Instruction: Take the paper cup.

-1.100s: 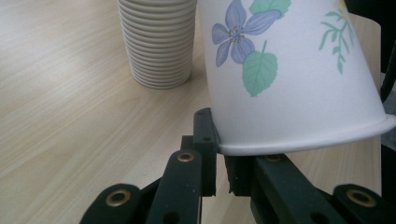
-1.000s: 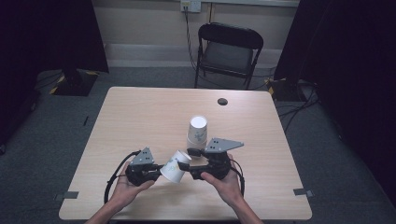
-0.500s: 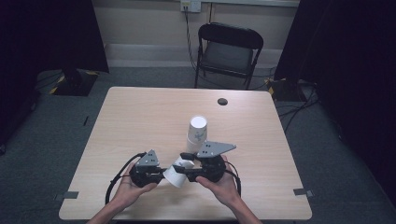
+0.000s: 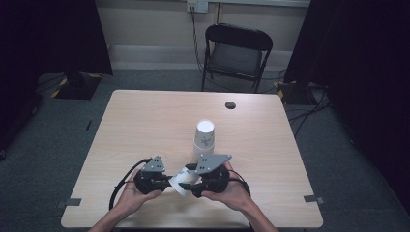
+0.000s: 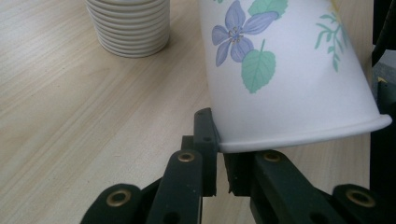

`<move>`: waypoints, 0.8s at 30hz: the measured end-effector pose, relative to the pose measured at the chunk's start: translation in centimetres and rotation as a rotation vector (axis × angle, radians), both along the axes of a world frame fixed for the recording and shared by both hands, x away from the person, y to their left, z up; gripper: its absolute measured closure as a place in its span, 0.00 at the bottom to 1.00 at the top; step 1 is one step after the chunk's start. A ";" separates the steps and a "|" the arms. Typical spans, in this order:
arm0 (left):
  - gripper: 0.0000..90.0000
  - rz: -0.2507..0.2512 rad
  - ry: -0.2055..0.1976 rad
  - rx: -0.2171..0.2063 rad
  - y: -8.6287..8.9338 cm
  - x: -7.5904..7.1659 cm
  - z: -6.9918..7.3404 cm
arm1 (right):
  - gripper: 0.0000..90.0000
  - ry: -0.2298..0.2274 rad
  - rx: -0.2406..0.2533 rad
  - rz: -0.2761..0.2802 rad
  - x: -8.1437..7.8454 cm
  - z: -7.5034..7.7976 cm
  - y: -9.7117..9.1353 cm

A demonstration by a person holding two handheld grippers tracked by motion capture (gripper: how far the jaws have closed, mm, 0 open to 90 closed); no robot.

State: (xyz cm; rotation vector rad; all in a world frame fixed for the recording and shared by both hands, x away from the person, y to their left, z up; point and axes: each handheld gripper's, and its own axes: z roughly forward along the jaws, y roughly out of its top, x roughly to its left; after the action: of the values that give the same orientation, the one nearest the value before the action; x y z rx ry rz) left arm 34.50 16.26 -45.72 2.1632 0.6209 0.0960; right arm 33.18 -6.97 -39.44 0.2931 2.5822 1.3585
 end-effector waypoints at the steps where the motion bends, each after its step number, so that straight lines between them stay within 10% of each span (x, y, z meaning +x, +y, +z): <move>1: 0.94 -0.001 -0.002 0.002 0.0 0.0 0.0 | 0.42 -0.015 -0.015 0.008 -0.1 -0.1 0.1; 24: 0.98 0.041 0.064 -0.137 1.4 0.7 0.3 | 0.23 -0.130 -0.198 0.020 -0.2 -1.8 0.5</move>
State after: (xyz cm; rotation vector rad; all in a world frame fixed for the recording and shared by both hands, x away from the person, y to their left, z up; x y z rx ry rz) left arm 35.21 17.63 -45.40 2.0285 0.6893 0.0057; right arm 32.97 -6.44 -41.27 0.1415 2.5897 1.0785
